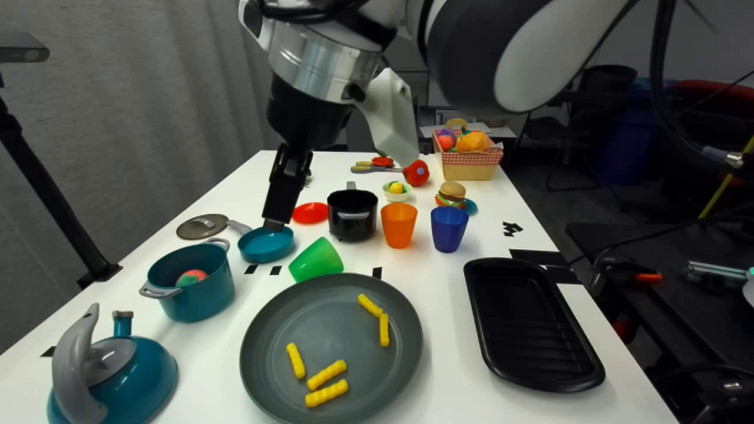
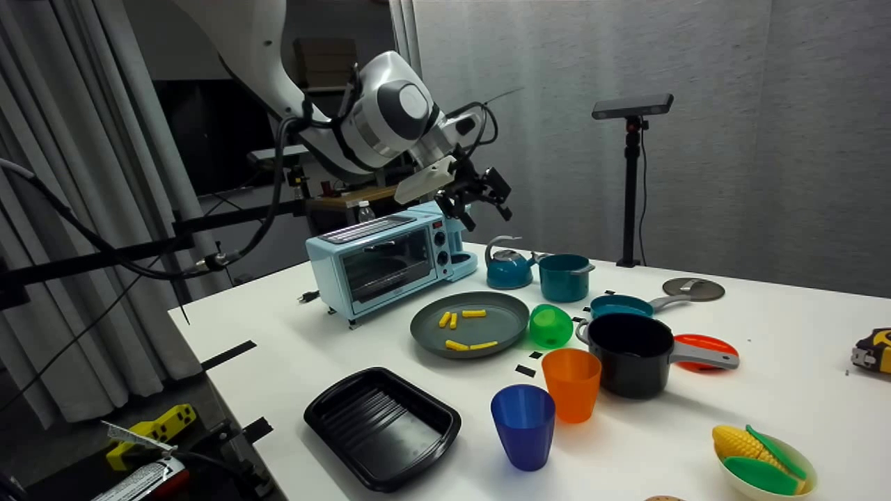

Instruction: Pour the things in the green cup onto the plate

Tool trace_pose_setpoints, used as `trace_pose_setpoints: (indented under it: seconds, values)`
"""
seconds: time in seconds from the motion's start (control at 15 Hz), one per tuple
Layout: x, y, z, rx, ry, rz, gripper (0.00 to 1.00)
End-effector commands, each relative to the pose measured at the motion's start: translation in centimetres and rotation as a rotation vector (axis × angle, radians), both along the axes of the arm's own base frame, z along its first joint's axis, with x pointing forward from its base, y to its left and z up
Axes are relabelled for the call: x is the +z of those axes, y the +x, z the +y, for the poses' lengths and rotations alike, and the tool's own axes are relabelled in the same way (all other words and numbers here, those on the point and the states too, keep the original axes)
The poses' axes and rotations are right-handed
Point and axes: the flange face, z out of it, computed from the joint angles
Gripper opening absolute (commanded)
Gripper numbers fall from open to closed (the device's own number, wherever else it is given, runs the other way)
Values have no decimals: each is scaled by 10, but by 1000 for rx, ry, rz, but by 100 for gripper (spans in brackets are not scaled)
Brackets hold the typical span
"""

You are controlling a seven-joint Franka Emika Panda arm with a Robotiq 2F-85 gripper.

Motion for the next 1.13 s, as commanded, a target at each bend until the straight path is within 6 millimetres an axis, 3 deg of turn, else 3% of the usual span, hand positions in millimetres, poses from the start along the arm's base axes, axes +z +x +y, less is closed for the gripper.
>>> trace_pose_setpoints:
  seconds: [0.0,0.47,0.53,1.07]
  values:
    - [25,-46,7,35,2,-9,100]
    - [42,-78,8,58,-20,-9,100]
    - [34,-62,8,61,-19,-3,100]
    - [30,-63,8,62,-21,4,100]
